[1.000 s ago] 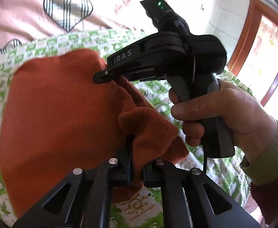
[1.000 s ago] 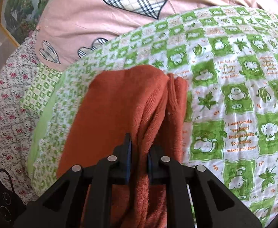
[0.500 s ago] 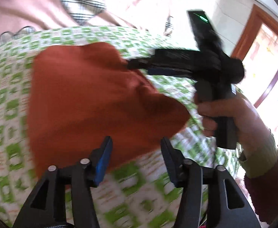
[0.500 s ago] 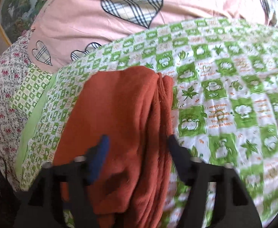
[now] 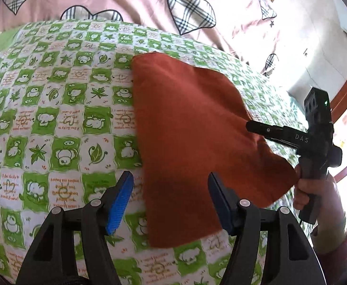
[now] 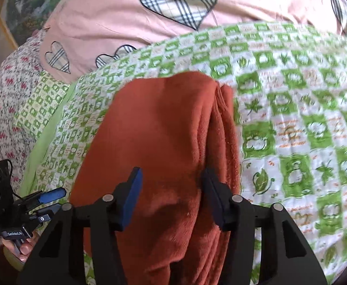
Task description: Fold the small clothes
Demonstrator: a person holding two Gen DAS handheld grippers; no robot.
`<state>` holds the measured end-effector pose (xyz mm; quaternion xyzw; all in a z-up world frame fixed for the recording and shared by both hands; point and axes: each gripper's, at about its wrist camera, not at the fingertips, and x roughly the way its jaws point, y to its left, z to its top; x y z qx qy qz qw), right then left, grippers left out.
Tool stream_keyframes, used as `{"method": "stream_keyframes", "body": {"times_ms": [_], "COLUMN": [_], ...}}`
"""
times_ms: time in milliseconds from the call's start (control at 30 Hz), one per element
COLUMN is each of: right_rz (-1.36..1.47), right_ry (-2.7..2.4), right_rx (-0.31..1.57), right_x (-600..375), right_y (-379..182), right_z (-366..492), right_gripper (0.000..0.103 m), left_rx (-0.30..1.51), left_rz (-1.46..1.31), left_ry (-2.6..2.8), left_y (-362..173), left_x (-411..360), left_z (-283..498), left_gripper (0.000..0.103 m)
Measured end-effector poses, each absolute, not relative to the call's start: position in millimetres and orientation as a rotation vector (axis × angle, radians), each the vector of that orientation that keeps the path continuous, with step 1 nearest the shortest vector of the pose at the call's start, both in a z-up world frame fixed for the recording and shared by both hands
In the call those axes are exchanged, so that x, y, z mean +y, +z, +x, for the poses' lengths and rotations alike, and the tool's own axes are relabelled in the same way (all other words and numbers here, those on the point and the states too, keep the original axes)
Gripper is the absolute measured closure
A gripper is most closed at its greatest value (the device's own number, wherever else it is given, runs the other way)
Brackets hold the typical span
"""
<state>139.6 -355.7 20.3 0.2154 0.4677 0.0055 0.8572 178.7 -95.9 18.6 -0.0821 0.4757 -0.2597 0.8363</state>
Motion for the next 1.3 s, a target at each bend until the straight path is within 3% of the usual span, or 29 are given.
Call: {"method": "stream_keyframes", "body": {"times_ms": [67, 133, 267, 367, 400, 467, 533, 567, 600, 733, 1000, 1300], "right_rz": [0.505, 0.515, 0.471, 0.512, 0.528, 0.561, 0.575, 0.598, 0.617, 0.608, 0.621, 0.630], "right_ry": [-0.003, -0.009, -0.084, -0.044, -0.026, 0.007, 0.029, 0.057, 0.076, 0.118, 0.319, 0.379], "right_rx": [0.952, 0.902, 0.907, 0.971, 0.991, 0.998, 1.004, 1.010, 1.007, 0.965, 0.906, 0.994], "right_x": [-363, -366, -372, -375, -376, -375, -370, -367, -364, -347, -271, -219], "right_y": [21, 28, 27, 9, 1, -9, -12, -13, -11, 3, 17, -17], "right_z": [136, 129, 125, 131, 135, 137, 139, 140, 141, 138, 148, 155], "right_gripper": [0.049, 0.048, 0.026, 0.026, 0.027, 0.033, 0.048, 0.064, 0.071, 0.076, 0.077, 0.077], "left_rx": [1.018, 1.024, 1.090, 1.165, 1.175, 1.143, 1.128, 1.118, 1.102, 1.029, 0.904, 0.987], "left_rz": [-0.179, -0.188, -0.244, -0.309, -0.327, -0.322, -0.309, -0.307, -0.299, -0.257, -0.200, -0.255], "left_ry": [-0.558, -0.569, -0.586, -0.603, -0.616, -0.623, -0.631, -0.626, -0.627, -0.630, -0.551, -0.460], "left_y": [16, 13, -3, -23, -28, -29, -28, -27, -23, 7, 58, 12], "left_x": [-99, -100, -106, -112, -114, -119, -125, -125, -125, -113, -27, 42], "left_z": [184, 192, 219, 242, 247, 252, 254, 255, 253, 232, 182, 161], "left_gripper": [0.036, 0.027, 0.024, 0.024, 0.025, 0.039, 0.066, 0.071, 0.078, 0.081, 0.081, 0.080]}}
